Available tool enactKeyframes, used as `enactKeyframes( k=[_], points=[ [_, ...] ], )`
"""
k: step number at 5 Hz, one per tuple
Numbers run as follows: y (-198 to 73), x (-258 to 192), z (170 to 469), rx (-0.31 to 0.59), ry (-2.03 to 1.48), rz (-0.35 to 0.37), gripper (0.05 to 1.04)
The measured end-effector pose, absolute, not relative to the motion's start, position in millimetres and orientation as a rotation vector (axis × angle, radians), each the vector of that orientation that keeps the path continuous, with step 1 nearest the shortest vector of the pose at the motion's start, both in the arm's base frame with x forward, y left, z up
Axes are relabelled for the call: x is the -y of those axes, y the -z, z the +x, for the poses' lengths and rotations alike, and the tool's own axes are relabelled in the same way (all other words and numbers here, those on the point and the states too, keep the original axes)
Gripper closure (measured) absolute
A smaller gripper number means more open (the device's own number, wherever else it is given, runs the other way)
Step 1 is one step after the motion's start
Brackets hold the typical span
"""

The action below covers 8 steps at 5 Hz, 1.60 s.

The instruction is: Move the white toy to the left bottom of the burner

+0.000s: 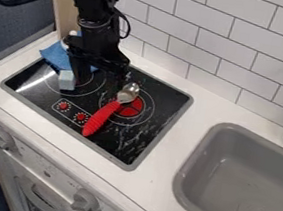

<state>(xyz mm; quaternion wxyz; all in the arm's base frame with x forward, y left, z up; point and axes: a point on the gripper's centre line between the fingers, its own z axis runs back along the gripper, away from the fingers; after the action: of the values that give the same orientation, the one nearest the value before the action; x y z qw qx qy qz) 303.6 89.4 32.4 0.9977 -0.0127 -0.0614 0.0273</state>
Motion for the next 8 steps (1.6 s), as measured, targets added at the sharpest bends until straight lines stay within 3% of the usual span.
enactKeyframes(
  k=[1,4,6,8],
  points=[
    [-23,-89,302,0.092,-0.059,-0.035,0.083],
    [-21,-178,371,0.158,-0.294,-0.075,0.083],
    [-19,-214,402,0.221,-0.369,-0.013,0.083],
    [-20,-224,405,0.232,-0.378,0.038,0.083]
  ],
)
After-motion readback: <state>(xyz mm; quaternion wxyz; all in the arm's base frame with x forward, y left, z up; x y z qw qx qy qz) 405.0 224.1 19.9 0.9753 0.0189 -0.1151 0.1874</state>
